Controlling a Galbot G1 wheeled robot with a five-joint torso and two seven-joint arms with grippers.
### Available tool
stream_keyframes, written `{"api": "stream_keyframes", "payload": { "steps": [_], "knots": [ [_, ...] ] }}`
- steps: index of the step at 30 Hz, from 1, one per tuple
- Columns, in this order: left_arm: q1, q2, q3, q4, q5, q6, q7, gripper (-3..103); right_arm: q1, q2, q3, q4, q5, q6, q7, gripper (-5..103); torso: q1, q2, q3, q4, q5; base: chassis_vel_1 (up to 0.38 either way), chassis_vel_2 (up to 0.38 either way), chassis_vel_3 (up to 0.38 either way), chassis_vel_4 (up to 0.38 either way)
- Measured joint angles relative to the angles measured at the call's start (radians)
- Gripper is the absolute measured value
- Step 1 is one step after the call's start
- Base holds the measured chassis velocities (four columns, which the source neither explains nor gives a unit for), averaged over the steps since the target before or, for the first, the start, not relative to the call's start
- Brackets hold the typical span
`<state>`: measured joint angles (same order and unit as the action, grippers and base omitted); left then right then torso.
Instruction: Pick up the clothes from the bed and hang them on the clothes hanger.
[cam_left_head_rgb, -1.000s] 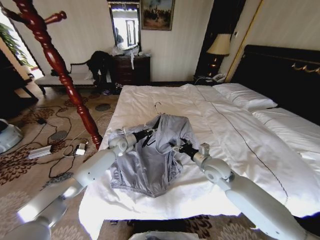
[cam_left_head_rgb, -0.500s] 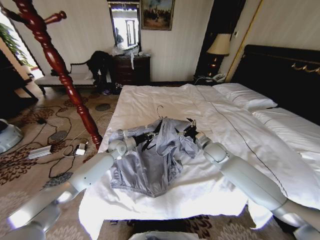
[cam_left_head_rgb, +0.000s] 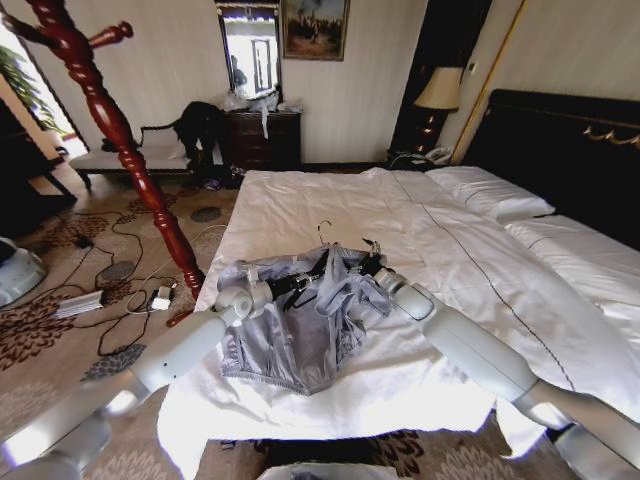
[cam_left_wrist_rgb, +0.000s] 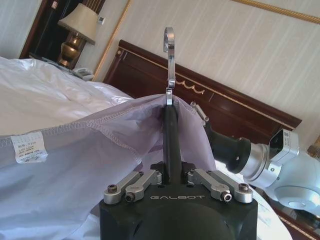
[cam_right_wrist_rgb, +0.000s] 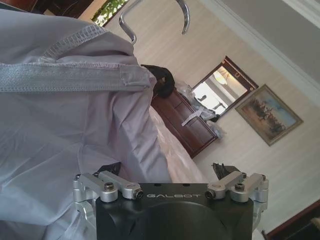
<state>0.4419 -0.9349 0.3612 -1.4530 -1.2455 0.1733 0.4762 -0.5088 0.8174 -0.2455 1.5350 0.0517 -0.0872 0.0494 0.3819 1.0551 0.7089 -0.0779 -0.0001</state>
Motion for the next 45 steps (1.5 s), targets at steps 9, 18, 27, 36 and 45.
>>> {"api": "stream_keyframes", "payload": {
  "steps": [9, 18, 27, 36, 45],
  "knots": [
    [0.004, 0.001, 0.003, 0.01, 0.015, 0.0, 0.001, 16, -0.004, -0.019, 0.001, 0.012, -0.116, 0.027, -0.013, 84, 0.0, 0.0, 0.0, 0.0, 0.0, 0.0, 0.0, 0.0, 0.0],
    [-0.021, 0.02, 0.022, 0.015, 0.055, -0.003, 0.023, 16, 0.03, -0.054, -0.052, 0.003, -0.132, 0.067, -0.097, 46, 0.0, 0.0, 0.0, -0.0001, 0.0001, 0.0, 0.0, 0.0, 0.0],
    [-0.021, 0.038, 0.033, 0.012, 0.124, -0.021, 0.043, 16, 0.086, -0.061, -0.113, 0.0, -0.128, 0.087, -0.13, 24, 0.0, 0.0, 0.0, -0.0001, -0.0001, 0.0, 0.0, 0.0, 0.0],
    [-0.014, 0.035, 0.013, -0.014, 0.129, -0.015, -0.002, 16, 0.045, -0.078, -0.088, 0.015, -0.128, 0.087, -0.117, 23, 0.0, 0.0, 0.0, -0.0003, 0.0001, 0.0, 0.0, 0.0, 0.0],
    [0.027, 0.083, -0.061, -0.065, 0.125, -0.01, -0.058, 40, -0.001, -0.112, -0.034, 0.048, -0.119, 0.087, -0.097, 21, 0.0, 0.0, 0.0, -0.0002, 0.0, 0.0, 0.0, 0.0, 0.0]
  ]
}}
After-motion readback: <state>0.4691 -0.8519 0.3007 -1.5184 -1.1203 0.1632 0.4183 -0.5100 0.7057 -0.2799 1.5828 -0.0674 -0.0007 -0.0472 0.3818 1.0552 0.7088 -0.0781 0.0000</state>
